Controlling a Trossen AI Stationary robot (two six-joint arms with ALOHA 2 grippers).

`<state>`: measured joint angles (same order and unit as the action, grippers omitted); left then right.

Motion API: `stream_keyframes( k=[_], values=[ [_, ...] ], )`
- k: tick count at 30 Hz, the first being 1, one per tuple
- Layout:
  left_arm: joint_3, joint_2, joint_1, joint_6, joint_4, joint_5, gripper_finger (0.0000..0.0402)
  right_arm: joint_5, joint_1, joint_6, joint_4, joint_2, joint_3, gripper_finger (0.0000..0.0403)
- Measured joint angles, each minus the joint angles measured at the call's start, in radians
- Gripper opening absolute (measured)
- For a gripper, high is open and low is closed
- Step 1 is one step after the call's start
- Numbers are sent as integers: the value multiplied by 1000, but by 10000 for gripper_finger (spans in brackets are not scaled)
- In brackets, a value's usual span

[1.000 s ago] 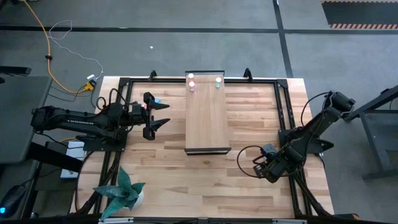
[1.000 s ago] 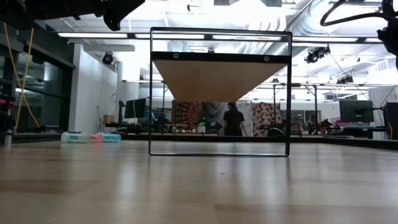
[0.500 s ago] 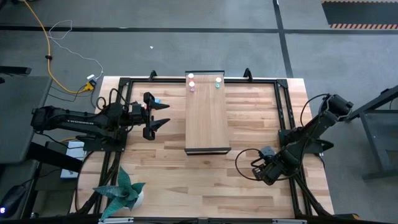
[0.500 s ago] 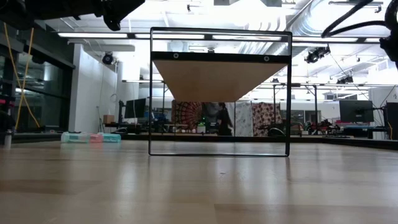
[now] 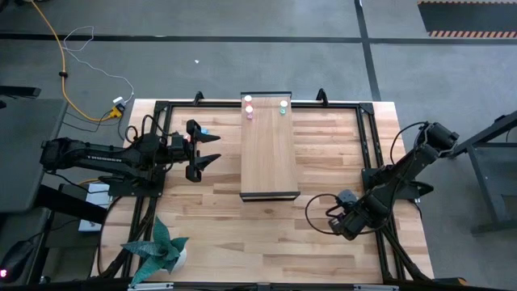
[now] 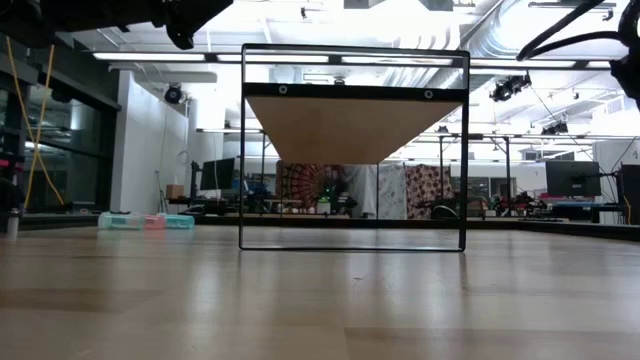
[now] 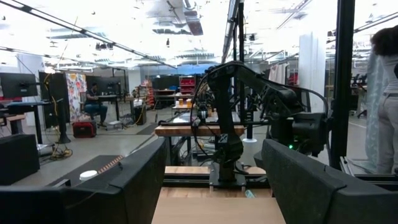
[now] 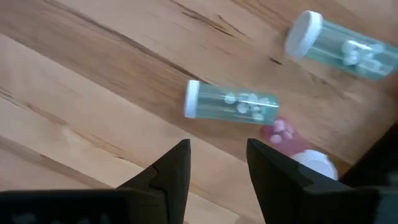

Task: Pick and place medicine bottles onto shelf by color
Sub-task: Put the transparent pink pill bottle on the shelf

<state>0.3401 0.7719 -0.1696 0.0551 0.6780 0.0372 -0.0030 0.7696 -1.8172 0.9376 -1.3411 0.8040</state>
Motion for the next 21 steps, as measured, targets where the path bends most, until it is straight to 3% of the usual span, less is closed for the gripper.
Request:
stream_keyframes(
  k=[4, 9, 21],
  values=[
    [0, 0, 0, 0, 0, 0, 255, -13, -6, 42, 100, 0, 36, 146],
    [0, 0, 0, 0, 0, 0, 255, 51, -6, 64, 222, 0, 93, 146],
    [0, 0, 0, -1, 0, 0, 255, 50, 5, 84, 249, 1, 110, 146]
  ],
)
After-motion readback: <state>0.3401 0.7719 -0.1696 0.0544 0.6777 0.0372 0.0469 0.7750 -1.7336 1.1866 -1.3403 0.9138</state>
